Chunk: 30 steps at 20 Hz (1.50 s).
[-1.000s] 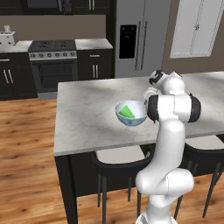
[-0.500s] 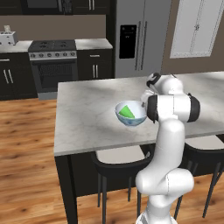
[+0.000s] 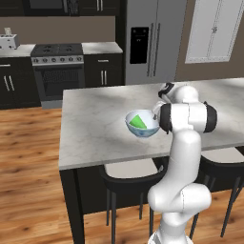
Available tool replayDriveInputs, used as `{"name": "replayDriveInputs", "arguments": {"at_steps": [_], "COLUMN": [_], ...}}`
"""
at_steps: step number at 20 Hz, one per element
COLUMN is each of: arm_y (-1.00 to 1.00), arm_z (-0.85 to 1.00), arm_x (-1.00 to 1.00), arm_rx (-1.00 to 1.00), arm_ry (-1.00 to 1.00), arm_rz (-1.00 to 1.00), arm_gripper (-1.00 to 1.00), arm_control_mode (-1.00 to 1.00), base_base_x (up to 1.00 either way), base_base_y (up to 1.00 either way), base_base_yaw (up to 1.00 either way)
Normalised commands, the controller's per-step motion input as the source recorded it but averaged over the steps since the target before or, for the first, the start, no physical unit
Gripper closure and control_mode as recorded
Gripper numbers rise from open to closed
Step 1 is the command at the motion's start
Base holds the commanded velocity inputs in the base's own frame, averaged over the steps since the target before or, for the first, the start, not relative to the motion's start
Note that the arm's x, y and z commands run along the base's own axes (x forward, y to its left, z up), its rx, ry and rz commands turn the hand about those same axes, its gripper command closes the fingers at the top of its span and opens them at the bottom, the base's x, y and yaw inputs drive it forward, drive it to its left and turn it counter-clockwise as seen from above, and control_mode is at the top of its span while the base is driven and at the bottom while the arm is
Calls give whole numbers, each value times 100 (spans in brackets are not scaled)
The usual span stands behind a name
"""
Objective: Place the cup inside the bowl on the dining table and move the bowl to any counter.
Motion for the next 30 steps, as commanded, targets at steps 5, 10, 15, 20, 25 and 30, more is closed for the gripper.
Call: {"name": "replayDriveInputs", "arguments": {"at_steps": [5,10,15,20,25,30], "arm_y": [16,7,0,0,3,0], "arm_z": [-5,-17,-6,0,0,0], "arm_x": [0,0,0,0,0,0], "arm_rx": [0,0,0,0,0,0], "arm_ry": [0,0,0,0,0,0], "arm_rz": [0,0,0,0,0,0], "arm_gripper": [-100,-100,-100,100,100,100], "arm_control_mode": [-100,-100,-100,-100,-100,-100], "base_base_x": [0,0,0,0,0,0], "base_base_y": [0,0,0,0,0,0], "base_base_yaw": [0,0,0,0,0,0]}}
